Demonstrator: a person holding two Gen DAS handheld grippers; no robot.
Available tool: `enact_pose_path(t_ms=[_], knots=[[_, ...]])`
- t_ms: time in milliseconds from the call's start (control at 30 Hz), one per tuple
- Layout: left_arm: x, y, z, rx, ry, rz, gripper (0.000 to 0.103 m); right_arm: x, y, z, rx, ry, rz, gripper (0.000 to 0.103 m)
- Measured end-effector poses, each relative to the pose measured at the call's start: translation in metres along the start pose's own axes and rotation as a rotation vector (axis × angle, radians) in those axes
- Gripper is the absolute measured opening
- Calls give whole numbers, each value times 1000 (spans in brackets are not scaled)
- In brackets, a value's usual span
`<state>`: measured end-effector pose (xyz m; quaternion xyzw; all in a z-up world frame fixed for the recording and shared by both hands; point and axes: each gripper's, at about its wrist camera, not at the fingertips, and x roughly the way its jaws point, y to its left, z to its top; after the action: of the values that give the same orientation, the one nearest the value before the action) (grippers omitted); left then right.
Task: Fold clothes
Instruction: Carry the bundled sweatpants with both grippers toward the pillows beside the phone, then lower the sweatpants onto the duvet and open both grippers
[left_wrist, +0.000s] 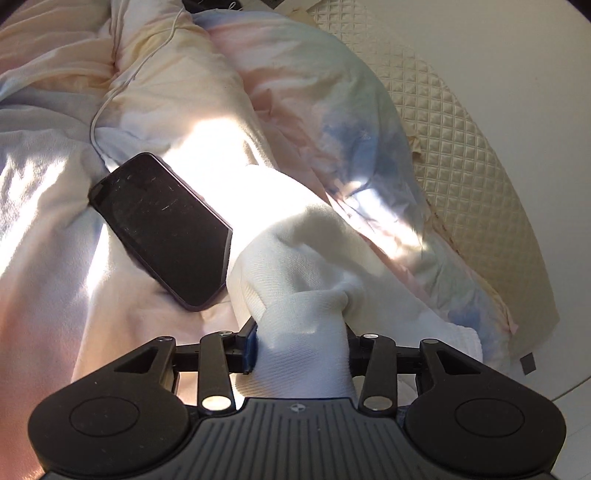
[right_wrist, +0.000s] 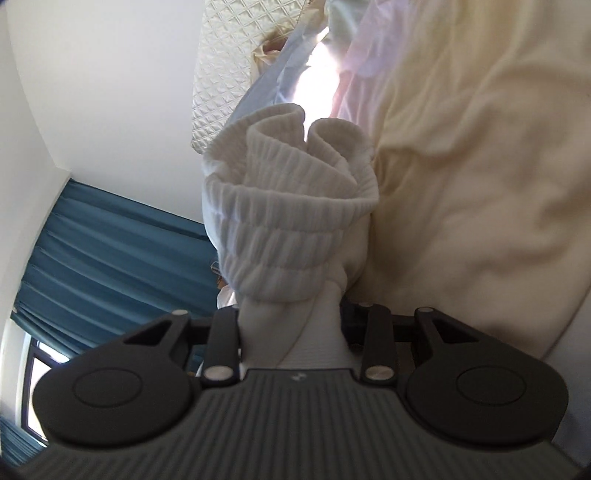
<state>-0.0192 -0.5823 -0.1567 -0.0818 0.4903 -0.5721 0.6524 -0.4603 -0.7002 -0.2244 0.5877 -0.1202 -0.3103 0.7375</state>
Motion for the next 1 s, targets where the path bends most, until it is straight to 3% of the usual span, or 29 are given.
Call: enact_pose_path(t_ms=[233,300,367,467,700,767,1000], knots=[[-20,-19,-1,52,20,79,62,-3,2,7,52,23,-37,42],[-34,-29,-4,85,-3,92,72,-7,9,9,29,22,-82,50],[-51,-41,-9,120,-30,96,80,-16,15,12,-7,1,-122,70],[-75,-61,-18,176,-64,113,87,-31,25,18,-49,-14,-161,81],[-136,-123,-48,334,-126,220,88,-73,74,16,-328,-63,-210,83],[-157,-140,-62,385,-170,247,103,-82,93,14,-408,-81,-206,84],[-233,-179,-114,439,-299,305,103,-122,170,-20,-714,-78,-297,82]])
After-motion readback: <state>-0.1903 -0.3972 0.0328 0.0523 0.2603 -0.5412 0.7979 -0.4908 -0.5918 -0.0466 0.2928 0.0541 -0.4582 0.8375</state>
